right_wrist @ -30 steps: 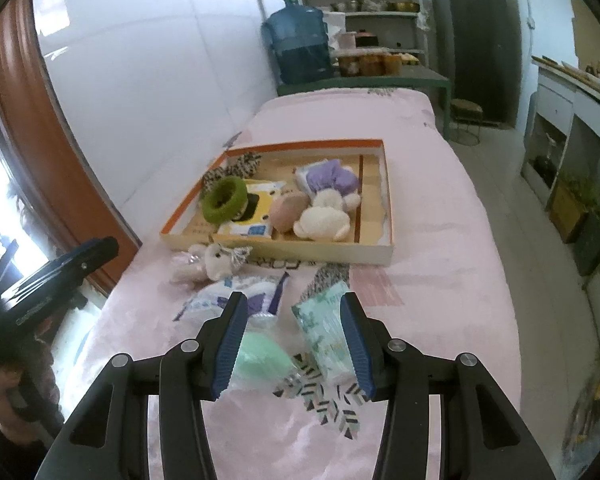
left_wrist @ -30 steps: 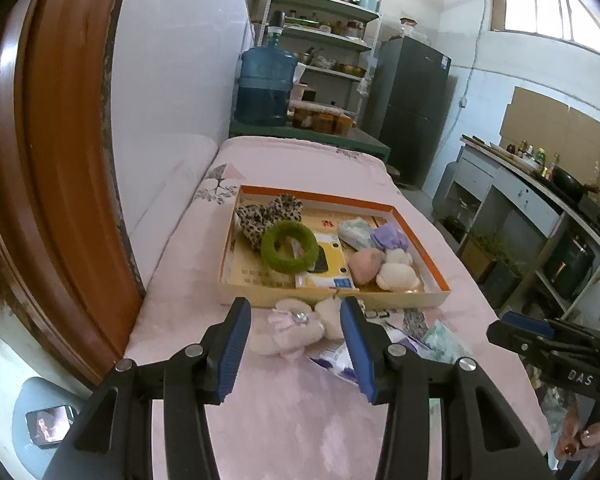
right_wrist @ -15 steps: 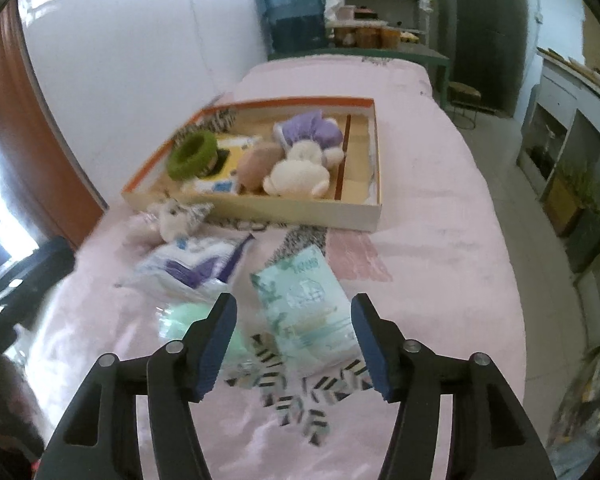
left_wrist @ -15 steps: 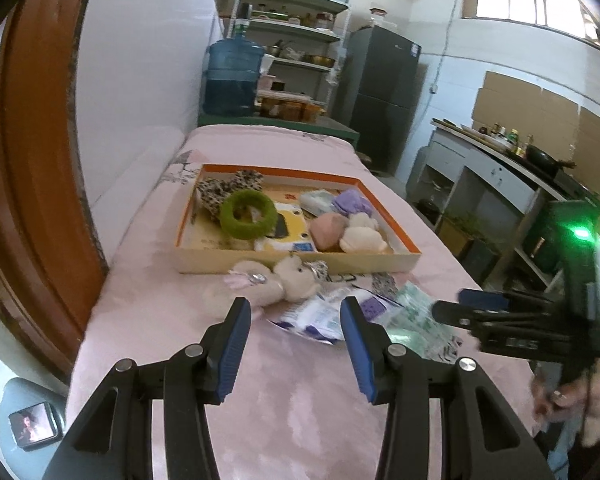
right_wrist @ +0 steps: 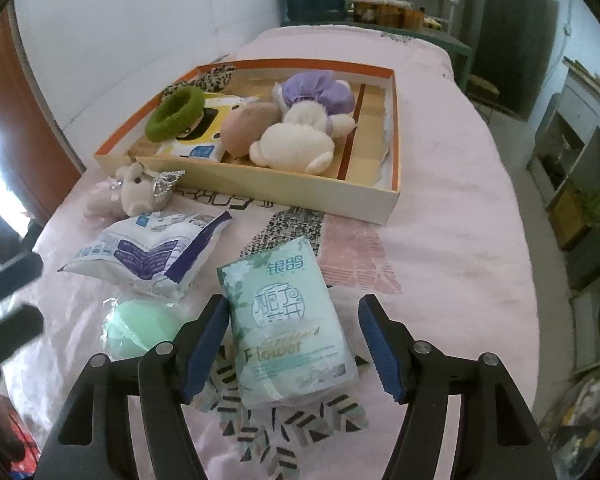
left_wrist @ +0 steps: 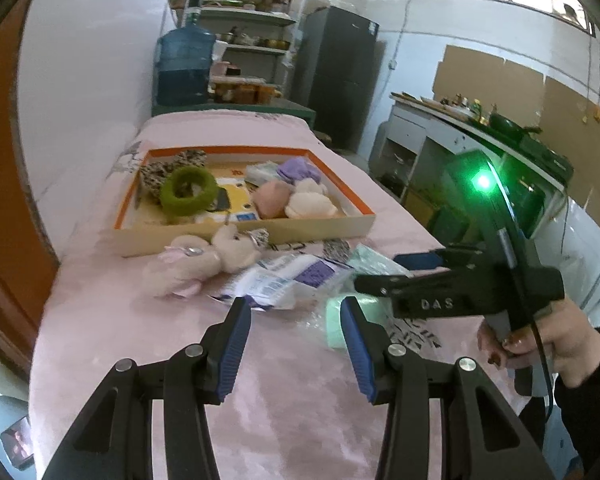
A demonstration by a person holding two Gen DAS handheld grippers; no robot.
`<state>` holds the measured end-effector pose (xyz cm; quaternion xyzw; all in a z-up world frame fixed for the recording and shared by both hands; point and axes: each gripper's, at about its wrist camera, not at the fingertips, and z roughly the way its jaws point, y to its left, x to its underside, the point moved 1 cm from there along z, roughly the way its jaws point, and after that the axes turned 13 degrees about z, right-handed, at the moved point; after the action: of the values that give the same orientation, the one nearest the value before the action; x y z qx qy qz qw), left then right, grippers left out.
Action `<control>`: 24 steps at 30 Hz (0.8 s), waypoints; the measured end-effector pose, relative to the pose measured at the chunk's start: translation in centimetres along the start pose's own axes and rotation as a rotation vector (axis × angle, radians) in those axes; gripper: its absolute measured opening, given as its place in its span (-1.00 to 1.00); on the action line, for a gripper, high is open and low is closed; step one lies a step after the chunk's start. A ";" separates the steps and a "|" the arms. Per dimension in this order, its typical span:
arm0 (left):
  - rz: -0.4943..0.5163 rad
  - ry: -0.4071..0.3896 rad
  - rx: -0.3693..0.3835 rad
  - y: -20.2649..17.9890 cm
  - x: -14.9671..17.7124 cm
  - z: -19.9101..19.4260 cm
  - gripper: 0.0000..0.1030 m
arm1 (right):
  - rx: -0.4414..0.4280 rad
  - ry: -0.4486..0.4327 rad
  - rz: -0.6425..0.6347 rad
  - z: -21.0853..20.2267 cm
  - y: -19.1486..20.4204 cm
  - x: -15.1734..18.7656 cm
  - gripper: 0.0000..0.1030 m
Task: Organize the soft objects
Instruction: 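Grasp the green-white tissue pack with the right gripper while the left grasps the bagged mint sponge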
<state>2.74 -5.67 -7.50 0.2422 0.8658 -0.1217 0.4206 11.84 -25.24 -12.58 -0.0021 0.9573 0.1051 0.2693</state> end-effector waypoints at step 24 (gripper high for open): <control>0.028 0.095 0.119 -2.7 -0.3 6.0 -0.04 | -0.090 -0.046 0.122 -3.1 -3.2 1.5 -0.02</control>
<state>5.49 -10.58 -10.97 0.2842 0.8726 -0.1555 0.3655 9.20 -28.88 -11.40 0.0464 0.9435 0.1644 0.2839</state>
